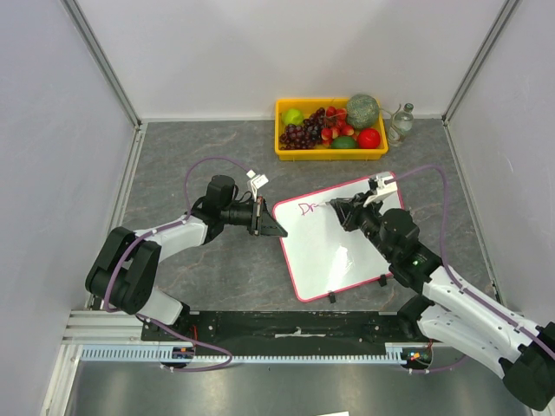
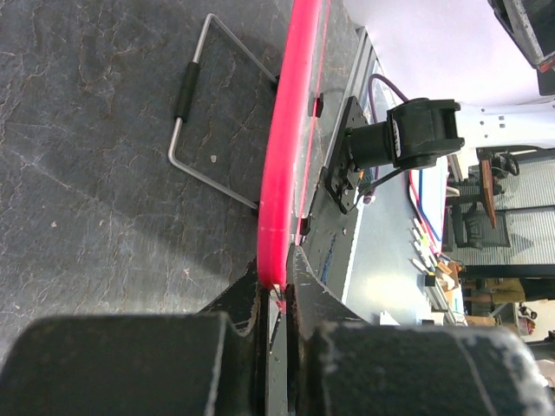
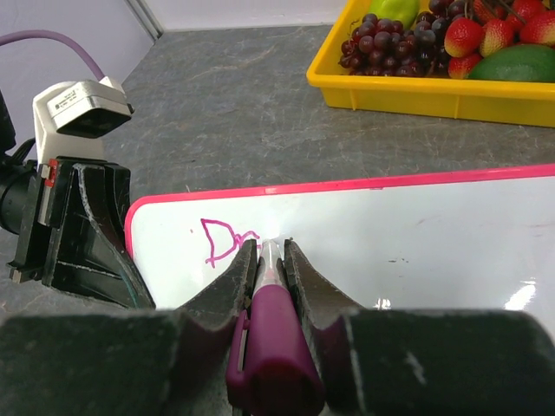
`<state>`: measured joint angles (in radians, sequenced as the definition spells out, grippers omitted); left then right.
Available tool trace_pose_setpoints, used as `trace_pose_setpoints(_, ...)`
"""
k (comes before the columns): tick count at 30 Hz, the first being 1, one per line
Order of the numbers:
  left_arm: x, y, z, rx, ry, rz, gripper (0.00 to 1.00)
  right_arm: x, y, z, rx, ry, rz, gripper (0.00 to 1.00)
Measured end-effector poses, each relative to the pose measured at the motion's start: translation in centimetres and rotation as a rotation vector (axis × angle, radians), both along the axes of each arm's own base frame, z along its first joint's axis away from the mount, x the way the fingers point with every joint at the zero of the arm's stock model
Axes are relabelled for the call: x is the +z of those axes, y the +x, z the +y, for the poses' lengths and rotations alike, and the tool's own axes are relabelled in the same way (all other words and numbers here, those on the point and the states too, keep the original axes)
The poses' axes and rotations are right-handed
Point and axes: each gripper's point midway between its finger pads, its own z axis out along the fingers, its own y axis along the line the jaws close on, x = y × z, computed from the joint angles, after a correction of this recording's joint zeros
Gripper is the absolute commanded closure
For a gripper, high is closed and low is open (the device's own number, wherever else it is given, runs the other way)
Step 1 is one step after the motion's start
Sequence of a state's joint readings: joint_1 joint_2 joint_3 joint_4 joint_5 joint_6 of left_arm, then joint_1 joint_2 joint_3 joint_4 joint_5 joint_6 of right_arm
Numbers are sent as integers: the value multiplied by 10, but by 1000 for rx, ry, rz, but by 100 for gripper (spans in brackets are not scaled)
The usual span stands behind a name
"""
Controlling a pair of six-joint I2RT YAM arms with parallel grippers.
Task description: Write a sentence on the whiteboard
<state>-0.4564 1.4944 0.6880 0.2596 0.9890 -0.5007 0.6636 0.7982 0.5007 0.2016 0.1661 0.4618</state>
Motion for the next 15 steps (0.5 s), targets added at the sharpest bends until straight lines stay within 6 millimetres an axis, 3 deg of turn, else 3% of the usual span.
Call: trace_pose_setpoints(15,-1,0,0,1,2,4,98,4,4,6,13,5,-6,100)
